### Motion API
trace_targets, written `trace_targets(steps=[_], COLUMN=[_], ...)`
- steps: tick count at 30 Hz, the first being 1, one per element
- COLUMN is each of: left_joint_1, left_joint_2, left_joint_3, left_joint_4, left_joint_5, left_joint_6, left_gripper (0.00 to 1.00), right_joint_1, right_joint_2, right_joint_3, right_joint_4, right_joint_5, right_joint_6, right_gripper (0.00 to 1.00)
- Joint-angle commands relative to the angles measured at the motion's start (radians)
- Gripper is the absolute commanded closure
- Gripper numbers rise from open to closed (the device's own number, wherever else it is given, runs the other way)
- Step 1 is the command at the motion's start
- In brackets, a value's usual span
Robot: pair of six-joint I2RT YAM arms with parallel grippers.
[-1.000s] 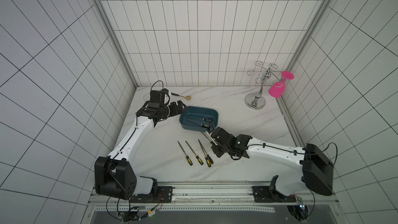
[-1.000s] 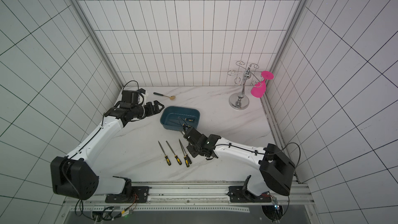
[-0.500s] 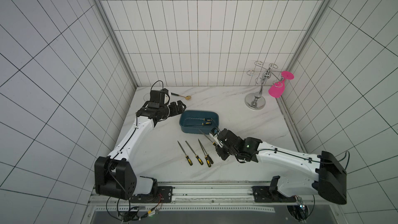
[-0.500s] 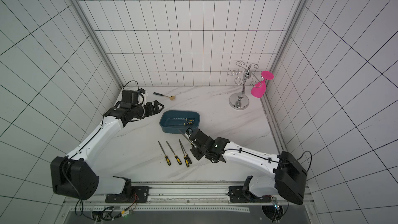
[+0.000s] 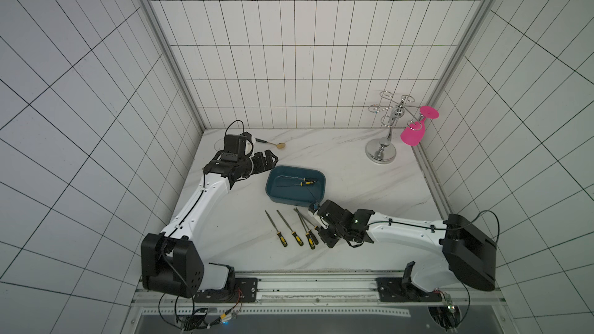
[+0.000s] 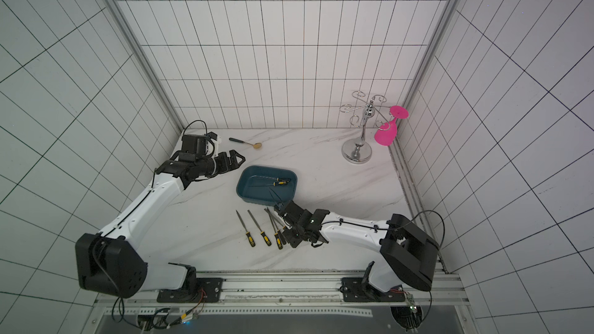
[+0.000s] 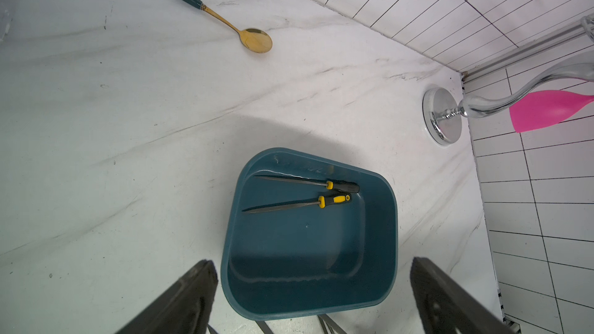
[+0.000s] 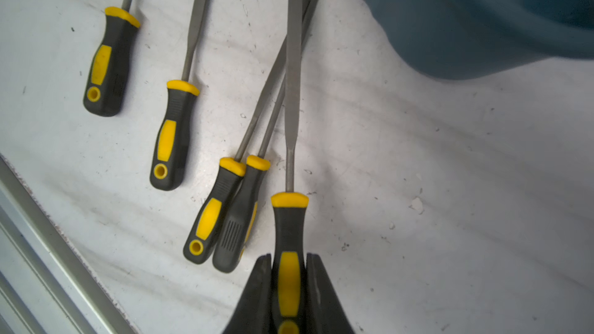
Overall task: Put the file tool into the storage box
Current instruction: Pick up the file tool from the center of the board, then place the file tool in the storage box.
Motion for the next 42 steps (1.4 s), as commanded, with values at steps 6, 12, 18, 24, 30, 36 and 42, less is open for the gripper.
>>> trace_targets(steps=[6, 12, 18, 24, 30, 36, 42], left_joint_1=[0.002, 0.008, 0.03, 0.1, 0.098, 0.113, 0.221], left_joint_2=[-0.004, -0.005, 0.002, -0.056, -0.116, -0.064, -0.047], left_joint_3=[0.013, 0.013, 0.015, 0.014, -0.138, -0.098, -0.148], left_joint_4=[0.001, 0.006, 0.029, 0.024, 0.04, 0.001, 0.108], left_joint_5=[0.0, 0.038, 0.129, 0.186, 0.141, 0.21, 0.348], left_joint_6=[0.011, 0.013, -0.004, -0.039, -0.017, -0.031, -0.129], left_gripper=[0.02, 0.02, 0.02, 0.02, 0.02, 0.02, 0.02], right_joint_1=[0.042, 0.053, 0.037, -0.135, -0.246, -0.31, -0.331], right_joint_2=[0.015, -0.041, -0.153, -0.157, 0.006, 0.135, 0.264], right_joint_3=[0.069, 0.123, 0.202, 0.299, 0.431, 0.481, 0.537], right_joint_4=[0.012, -0.039, -0.103, -0.121, -0.123, -0.068, -0.05], right_joint_5=[-0.039, -0.024, 0.054, -0.067, -0.06, -0.146, -0.2], right_joint_6=[-0.021, -0.064, -0.152, -0.231, -0.319, -0.37, -0.387], right_gripper=[0.93, 0.93, 0.94, 0.92, 0.95, 0.97, 0.97])
